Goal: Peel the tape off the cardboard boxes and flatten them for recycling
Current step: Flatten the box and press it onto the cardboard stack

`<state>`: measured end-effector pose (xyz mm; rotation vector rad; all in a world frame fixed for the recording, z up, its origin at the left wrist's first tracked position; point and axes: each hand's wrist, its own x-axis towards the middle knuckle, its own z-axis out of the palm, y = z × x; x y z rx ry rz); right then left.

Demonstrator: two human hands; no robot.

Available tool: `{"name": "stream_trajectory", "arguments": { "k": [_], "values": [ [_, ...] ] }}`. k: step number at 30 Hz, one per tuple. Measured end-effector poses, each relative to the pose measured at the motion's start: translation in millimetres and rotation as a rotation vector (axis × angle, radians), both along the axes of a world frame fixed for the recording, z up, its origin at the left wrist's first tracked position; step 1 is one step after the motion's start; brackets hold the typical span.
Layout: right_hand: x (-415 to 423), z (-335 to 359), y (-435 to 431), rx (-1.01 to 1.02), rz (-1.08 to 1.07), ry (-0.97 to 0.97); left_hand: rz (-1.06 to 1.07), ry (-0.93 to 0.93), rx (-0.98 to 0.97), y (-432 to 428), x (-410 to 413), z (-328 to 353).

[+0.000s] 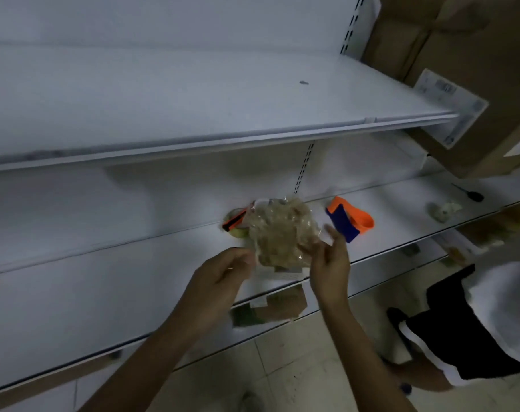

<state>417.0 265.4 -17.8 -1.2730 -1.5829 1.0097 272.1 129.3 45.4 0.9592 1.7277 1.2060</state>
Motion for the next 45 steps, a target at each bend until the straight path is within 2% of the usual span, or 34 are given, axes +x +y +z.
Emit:
{"name": "stream_trajectory", "arguments": {
  "k": [2, 7, 9, 11, 13, 14, 15, 17, 19, 21, 23, 26, 30, 33, 36, 39, 45],
  "values": [
    [24, -19, 43, -0.08, 0.009, -0.154, -0.038, 0.08, -0.048, 25, 15, -13],
    [32, -53, 103, 0.196, 0.07, -0.436, -0.044, 0.14, -0.105, 65, 51, -35],
    [21, -65, 116, 0.19, 0.095, -0.558, -0.046, 0.173, -0.128, 72, 60, -40],
    [12, -74, 123, 0.162, 0.202, -0.798, -0.04, 0.22, -0.128, 77, 63, -44],
    [9, -83, 127, 0.238, 0.265, -1.003, -0.02, 0.255, -0.119, 80, 63, -44],
    [7, -86, 130, 0.276, 0.253, -1.04, -0.009, 0.259, -0.11, 82, 63, -44],
    [6, -84, 132, 0.317, 0.205, -1.03, 0.001, 0.261, -0.102, 84, 63, -44],
    [5, -78, 134, 0.351, 0.142, -0.893, 0.025, 0.271, -0.097, 86, 64, -42],
    [6, -72, 132, 0.272, 0.205, -0.653, 0.049, 0.29, -0.083, 87, 65, -42],
    [11, -67, 127, 0.11, 0.243, -0.454, 0.072, 0.316, -0.061, 86, 63, -42],
    [19, -61, 120, 0.106, 0.239, -0.406, 0.082, 0.364, -0.01, 82, 60, -41],
    [29, -43, 97, 0.341, 0.216, -0.418, 0.116, 0.613, 0.086, 73, 53, -31],
    [7, 5, 34, 0.566, 0.435, -0.115, 0.119, 1.12, 0.262, 55, 31, -8],
    [-26, 50, -6, 0.792, 0.587, 0.049, 0.194, 1.363, 0.391, 28, 9, 11],
    [-59, 93, -36, 1.019, 0.702, 0.173, 0.354, 1.514, 0.383, -15, -11, 35],
    [-99, 131, -67, 1.113, 0.819, 0.253, 0.517, 1.629, 0.274, -68, -36, 60],
    [-197, 201, -143, 1.204, 1.007, 0.18, 0.912, 1.528, 0.072, -181, -94, 110]
  ]
}}
